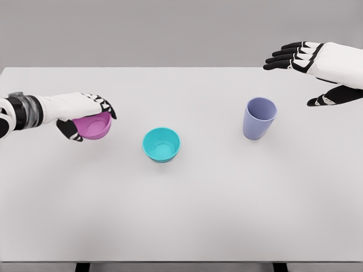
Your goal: Stacking bowl and cup with both arms
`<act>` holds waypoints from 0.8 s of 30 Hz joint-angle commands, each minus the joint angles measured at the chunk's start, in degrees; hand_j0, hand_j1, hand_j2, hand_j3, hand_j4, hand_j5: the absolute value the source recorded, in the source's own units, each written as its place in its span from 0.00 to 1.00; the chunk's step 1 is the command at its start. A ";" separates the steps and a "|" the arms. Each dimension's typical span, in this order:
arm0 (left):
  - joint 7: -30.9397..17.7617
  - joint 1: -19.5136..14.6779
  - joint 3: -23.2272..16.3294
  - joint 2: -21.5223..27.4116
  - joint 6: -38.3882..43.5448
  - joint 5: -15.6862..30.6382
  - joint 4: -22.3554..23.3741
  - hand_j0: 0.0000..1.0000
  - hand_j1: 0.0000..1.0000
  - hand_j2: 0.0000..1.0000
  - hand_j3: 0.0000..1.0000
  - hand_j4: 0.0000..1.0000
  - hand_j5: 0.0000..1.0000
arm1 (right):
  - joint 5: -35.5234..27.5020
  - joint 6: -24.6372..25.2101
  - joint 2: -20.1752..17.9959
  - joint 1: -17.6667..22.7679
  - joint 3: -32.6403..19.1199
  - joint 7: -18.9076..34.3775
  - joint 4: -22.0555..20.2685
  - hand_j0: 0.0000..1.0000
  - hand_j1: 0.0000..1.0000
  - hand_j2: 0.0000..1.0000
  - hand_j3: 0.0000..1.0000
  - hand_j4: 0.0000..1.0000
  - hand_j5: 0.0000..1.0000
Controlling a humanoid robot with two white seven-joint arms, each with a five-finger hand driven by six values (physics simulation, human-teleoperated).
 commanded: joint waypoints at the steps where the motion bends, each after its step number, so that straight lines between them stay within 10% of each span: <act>1: 0.06 0.00 0.05 0.10 -0.16 -0.07 -0.71 0.66 0.66 0.66 0.66 0.66 0.66 | -0.36 0.18 -0.06 0.00 0.02 -0.03 0.00 1.00 1.00 1.00 1.00 1.00 1.00; 24: 0.06 -2.46 0.14 -2.19 -12.73 0.02 -2.21 0.66 0.66 0.66 0.66 0.66 0.66 | -0.36 0.18 -0.15 0.00 0.02 -0.03 0.00 1.00 1.00 1.00 1.00 1.00 1.00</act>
